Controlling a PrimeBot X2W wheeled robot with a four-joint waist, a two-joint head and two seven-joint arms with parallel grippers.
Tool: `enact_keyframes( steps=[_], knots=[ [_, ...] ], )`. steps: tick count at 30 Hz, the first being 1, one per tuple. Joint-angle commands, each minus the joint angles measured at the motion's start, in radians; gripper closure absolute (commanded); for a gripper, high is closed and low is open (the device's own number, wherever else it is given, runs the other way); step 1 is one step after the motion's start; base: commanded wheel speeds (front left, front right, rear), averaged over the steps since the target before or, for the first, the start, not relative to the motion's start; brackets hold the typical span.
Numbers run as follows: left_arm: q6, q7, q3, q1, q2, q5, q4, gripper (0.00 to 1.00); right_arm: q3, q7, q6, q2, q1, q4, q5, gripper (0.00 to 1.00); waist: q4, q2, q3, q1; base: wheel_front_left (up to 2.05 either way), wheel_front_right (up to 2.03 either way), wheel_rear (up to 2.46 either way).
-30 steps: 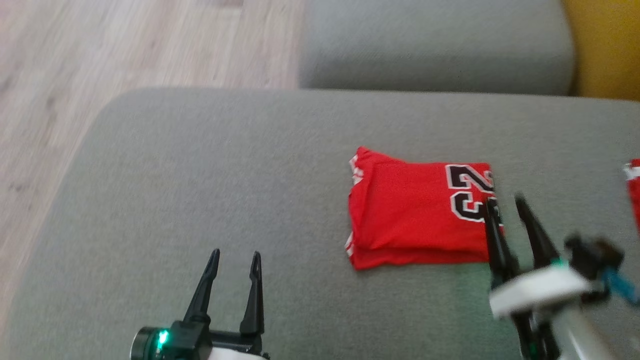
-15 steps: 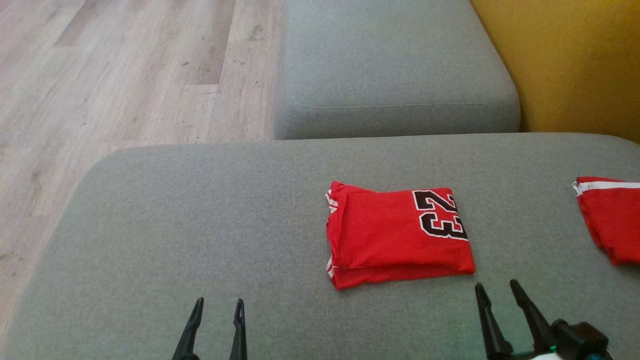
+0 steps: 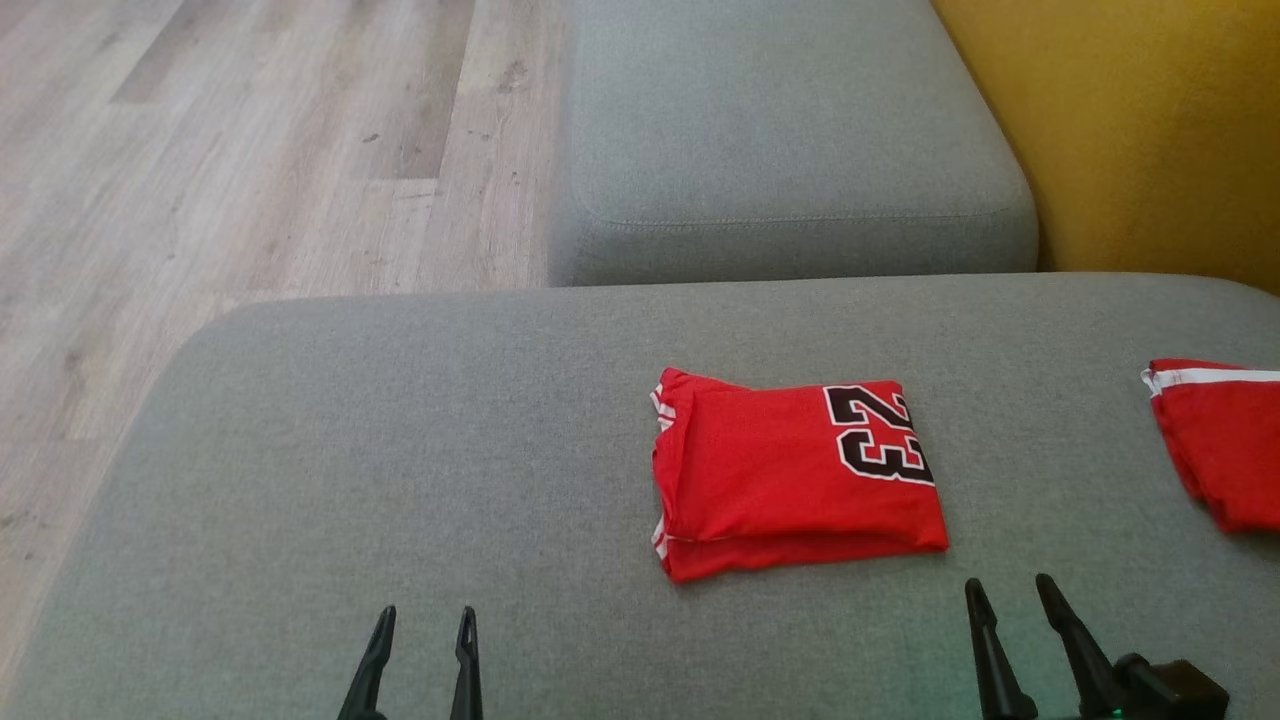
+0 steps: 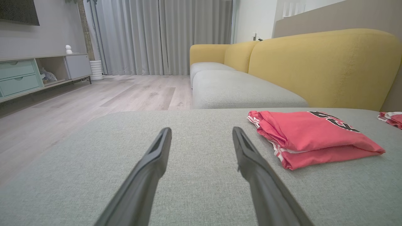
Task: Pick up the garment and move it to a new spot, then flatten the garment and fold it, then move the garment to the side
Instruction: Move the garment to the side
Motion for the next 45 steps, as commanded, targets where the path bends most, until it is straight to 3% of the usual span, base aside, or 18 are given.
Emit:
enact_keyframes(
  steps=[1,14,20,28,35,45],
  knots=[
    [0.000,-0.006,0.037,-0.026,-0.006,-0.008,-0.025,0.00,0.014,-0.013,0.007,-0.004,-0.031,-0.027,-0.009,0.00,0.000,0.0000,-0.004,0.0000,0.00,0.00,0.00],
    [-0.003,-0.006,0.040,-0.021,-0.006,-0.010,-0.039,0.00,0.026,-0.014,0.007,0.000,-0.037,-0.022,-0.018,0.00,-0.010,0.0000,0.003,0.0000,0.00,0.00,0.00],
    [-0.045,-0.006,0.038,-0.025,-0.006,-0.034,-0.066,0.00,0.045,-0.014,0.007,-0.012,-0.076,0.020,-0.022,0.00,-0.027,0.0000,0.047,0.0000,0.00,0.00,0.00],
    [-0.050,-0.006,0.012,-0.062,-0.006,-0.003,-0.106,0.00,0.109,0.005,0.007,-0.072,-0.315,0.253,0.103,0.00,-0.021,0.0000,0.135,0.0000,0.00,0.00,0.00],
    [-0.022,-0.006,-0.005,-0.096,-0.006,0.017,-0.112,0.00,0.164,0.180,0.007,-0.120,-0.574,0.464,0.214,0.00,0.008,0.0000,0.207,0.0000,0.00,0.00,0.00],
    [-0.015,-0.006,-0.008,-0.162,-0.006,-0.001,-0.119,0.00,0.174,0.279,0.007,-0.114,-0.776,0.716,0.295,0.00,0.068,0.0000,0.305,0.0000,0.00,0.00,0.00]
  ],
)
